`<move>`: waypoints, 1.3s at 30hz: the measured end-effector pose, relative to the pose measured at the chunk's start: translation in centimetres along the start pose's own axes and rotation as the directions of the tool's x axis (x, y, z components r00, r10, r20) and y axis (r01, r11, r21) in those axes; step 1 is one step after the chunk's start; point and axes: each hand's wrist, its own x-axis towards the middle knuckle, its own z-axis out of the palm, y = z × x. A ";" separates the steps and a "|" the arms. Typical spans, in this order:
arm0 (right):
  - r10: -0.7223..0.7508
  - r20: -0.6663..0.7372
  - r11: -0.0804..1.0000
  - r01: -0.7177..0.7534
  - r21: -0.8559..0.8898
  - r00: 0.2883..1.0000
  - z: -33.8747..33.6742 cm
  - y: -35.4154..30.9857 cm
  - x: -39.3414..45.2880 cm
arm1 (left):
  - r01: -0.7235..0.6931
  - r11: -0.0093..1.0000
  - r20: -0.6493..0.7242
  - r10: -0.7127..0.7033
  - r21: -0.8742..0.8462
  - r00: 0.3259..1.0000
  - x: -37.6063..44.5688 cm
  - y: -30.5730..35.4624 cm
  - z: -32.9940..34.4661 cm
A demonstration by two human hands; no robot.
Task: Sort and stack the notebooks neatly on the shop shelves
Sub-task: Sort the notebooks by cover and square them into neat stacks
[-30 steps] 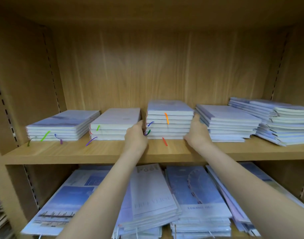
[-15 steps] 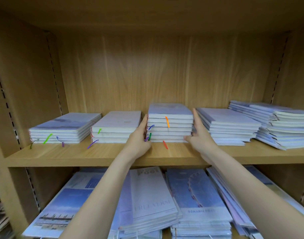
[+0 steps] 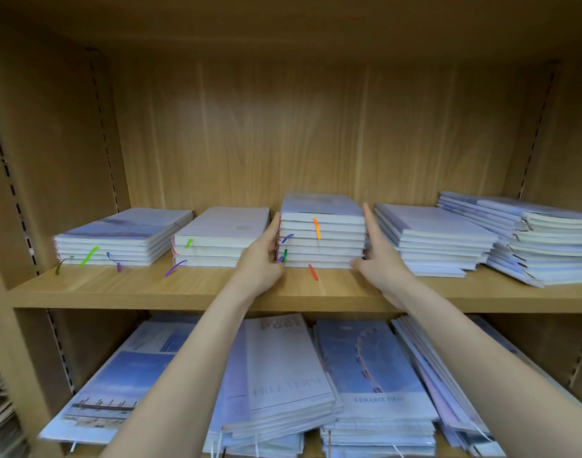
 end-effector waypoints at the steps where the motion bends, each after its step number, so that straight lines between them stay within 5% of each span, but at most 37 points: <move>1: 0.002 0.004 1.000 -0.002 0.010 1.000 0.0 0.0 0.0 | 0.005 1.000 -0.003 -0.005 0.012 1.000 0.0 0.0 0.0; 8: 0.042 -0.048 0.993 -0.036 0.108 0.998 0.4 0.4 0.1 | 0.075 0.986 -0.124 -0.057 0.146 0.991 0.2 -0.4 0.9; 14: 0.021 0.005 0.995 -0.022 0.094 1.000 0.0 0.2 -0.3 | 0.069 0.997 -0.059 -0.066 0.043 0.996 -0.3 0.3 0.1; 20: 0.044 0.024 0.997 -0.046 0.060 0.999 0.0 0.4 0.0 | 0.057 0.991 -0.100 -0.045 0.123 0.994 -0.3 0.4 0.4; 26: 0.054 -0.017 0.985 -0.050 0.167 0.998 -0.2 -0.2 -1.4 | 0.120 0.992 -0.311 -0.101 0.040 0.945 -1.7 1.3 1.1; 30: 0.008 -0.187 0.999 0.002 0.053 0.982 -4.2 0.0 -3.9 | -0.069 0.997 -0.527 0.049 -0.018 0.849 -3.7 3.2 2.8; 34: -0.041 -0.417 0.970 -0.064 -0.235 0.908 -10.6 1.1 -5.1 | -0.088 0.996 -0.294 0.091 0.026 0.952 -2.8 5.3 7.8; 39: -0.032 -0.331 0.809 -0.170 -0.563 0.943 -13.8 3.6 -4.4 | -0.068 0.943 0.142 0.022 0.326 0.990 -0.3 7.4 12.5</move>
